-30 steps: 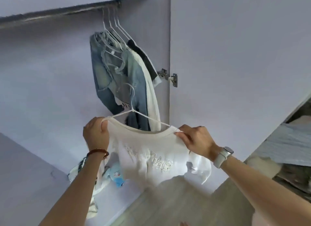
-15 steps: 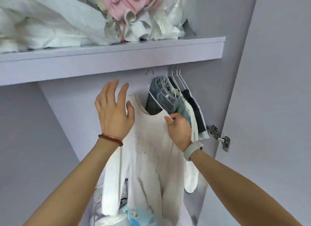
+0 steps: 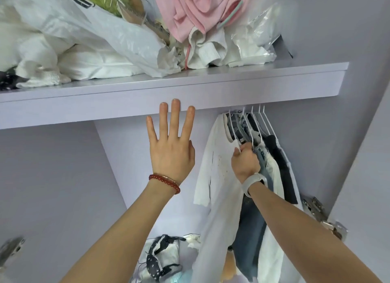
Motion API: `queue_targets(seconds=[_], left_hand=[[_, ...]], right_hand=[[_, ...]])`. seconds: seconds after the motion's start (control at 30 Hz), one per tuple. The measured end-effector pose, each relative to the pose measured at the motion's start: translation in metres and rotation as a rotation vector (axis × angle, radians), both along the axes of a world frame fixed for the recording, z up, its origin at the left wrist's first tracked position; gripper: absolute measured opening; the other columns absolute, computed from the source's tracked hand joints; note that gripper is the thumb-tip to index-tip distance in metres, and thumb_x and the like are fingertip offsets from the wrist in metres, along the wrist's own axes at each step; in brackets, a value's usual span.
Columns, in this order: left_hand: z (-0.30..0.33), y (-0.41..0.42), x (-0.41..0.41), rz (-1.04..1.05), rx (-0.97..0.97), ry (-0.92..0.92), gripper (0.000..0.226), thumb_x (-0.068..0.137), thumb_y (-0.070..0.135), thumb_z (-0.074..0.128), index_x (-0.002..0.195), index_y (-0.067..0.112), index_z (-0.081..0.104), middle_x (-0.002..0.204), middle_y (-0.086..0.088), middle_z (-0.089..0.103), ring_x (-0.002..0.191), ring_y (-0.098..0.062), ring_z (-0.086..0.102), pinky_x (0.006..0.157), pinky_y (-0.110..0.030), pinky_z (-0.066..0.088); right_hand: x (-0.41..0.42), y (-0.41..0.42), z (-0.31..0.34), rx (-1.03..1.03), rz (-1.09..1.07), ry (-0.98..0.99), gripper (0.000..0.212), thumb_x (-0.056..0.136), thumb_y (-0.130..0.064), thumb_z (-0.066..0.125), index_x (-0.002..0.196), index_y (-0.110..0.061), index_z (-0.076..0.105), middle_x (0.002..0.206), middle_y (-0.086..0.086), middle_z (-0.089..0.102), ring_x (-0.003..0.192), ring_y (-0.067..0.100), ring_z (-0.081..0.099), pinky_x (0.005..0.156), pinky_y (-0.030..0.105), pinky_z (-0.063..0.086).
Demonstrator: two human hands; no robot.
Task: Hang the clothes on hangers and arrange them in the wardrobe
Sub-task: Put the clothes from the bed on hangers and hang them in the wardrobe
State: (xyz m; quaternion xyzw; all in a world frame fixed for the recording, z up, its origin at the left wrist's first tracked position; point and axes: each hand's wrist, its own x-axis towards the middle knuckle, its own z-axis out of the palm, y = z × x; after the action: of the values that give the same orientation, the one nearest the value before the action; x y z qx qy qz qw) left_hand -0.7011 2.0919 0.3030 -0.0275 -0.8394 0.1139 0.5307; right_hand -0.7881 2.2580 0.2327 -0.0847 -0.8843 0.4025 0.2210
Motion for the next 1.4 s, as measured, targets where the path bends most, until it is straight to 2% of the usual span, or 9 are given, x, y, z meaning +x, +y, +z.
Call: queue_targets(seconds=[0.23,0.33,0.47,0.63,0.83,1.0,1.23,1.33,1.4], left_hand=[[0.002,0.007,0.003,-0.045,0.083,-0.007,0.087,0.07,0.017,0.066,0.145,0.017,0.021,0.15,-0.016,0.024,0.137,-0.033,0.005,0.104,-0.064,0.013],[0.001,0.011,0.008,-0.111,0.148,-0.012,0.083,0.072,0.015,0.064,0.144,0.017,0.024,0.151,-0.015,0.022,0.138,-0.032,0.006,0.105,-0.063,0.01],[-0.027,0.016,0.023,-0.265,0.266,-0.07,0.065,0.079,0.02,0.052,0.141,0.016,0.033,0.149,-0.016,0.025,0.139,-0.036,0.018,0.107,-0.061,0.011],[-0.12,0.026,0.067,-0.379,0.273,-0.328,0.052,0.079,0.022,0.047,0.129,0.013,0.051,0.136,-0.015,0.048,0.126,-0.036,0.044,0.102,-0.061,0.024],[-0.224,0.05,0.16,-0.585,0.243,-0.768,0.053,0.056,0.008,0.081,0.107,0.009,0.068,0.11,-0.012,0.066,0.098,-0.03,0.064,0.087,-0.059,0.04],[-0.273,0.085,0.249,-0.866,0.063,-1.058,0.037,0.064,0.006,0.074,0.1,0.006,0.068,0.105,-0.011,0.068,0.099,-0.029,0.064,0.087,-0.057,0.042],[-0.301,0.157,0.406,-1.352,-0.327,-1.266,0.037,0.063,0.008,0.076,0.099,0.008,0.068,0.101,-0.008,0.068,0.097,-0.028,0.064,0.087,-0.056,0.044],[-0.31,0.178,0.486,-1.512,-0.549,-1.321,0.039,0.08,0.018,0.063,0.118,0.012,0.06,0.123,-0.006,0.059,0.119,-0.025,0.051,0.102,-0.052,0.031],[-0.319,0.186,0.543,-1.618,-0.748,-1.304,0.043,0.089,0.025,0.049,0.131,0.017,0.048,0.139,-0.003,0.046,0.132,-0.019,0.035,0.109,-0.046,0.018]], right_hand=[[0.015,0.014,-0.006,0.057,0.095,0.022,0.026,0.095,-0.021,0.044,0.117,-0.007,0.048,0.101,0.02,0.063,0.092,0.038,0.059,0.068,0.036,0.039],[0.034,0.02,-0.004,0.072,0.176,0.038,0.037,0.094,-0.019,0.046,0.129,-0.009,0.046,0.122,0.014,0.05,0.107,0.031,0.052,0.089,0.037,0.042],[0.079,0.031,-0.013,0.175,0.212,0.107,0.047,0.093,-0.023,0.048,0.137,-0.009,0.038,0.141,0.009,0.04,0.131,0.026,0.033,0.109,0.033,0.025],[0.175,0.05,-0.064,0.394,0.12,0.091,0.045,0.092,-0.023,0.05,0.135,-0.012,0.044,0.143,0.009,0.041,0.135,0.031,0.029,0.11,0.05,0.025],[0.33,0.059,-0.157,0.334,-0.143,-0.273,0.045,0.096,-0.028,0.038,0.14,-0.019,0.035,0.149,-0.001,0.029,0.141,0.018,0.014,0.114,0.039,0.014],[0.479,0.06,-0.212,0.288,-0.421,-0.564,0.044,0.098,-0.033,0.031,0.14,-0.023,0.032,0.149,-0.006,0.028,0.141,0.013,0.013,0.114,0.034,0.008],[0.694,0.026,-0.238,0.163,-0.932,-0.775,0.039,0.094,-0.027,0.04,0.132,-0.018,0.047,0.139,0.001,0.045,0.133,0.021,0.033,0.11,0.038,0.025],[0.776,-0.004,-0.238,0.102,-1.208,-0.725,0.034,0.08,-0.014,0.065,0.113,-0.014,0.061,0.116,0.007,0.063,0.113,0.028,0.056,0.094,0.042,0.043],[0.829,-0.031,-0.242,-0.003,-1.364,-0.764,0.033,0.082,-0.014,0.063,0.115,-0.014,0.06,0.119,0.007,0.061,0.115,0.028,0.054,0.095,0.04,0.042]])
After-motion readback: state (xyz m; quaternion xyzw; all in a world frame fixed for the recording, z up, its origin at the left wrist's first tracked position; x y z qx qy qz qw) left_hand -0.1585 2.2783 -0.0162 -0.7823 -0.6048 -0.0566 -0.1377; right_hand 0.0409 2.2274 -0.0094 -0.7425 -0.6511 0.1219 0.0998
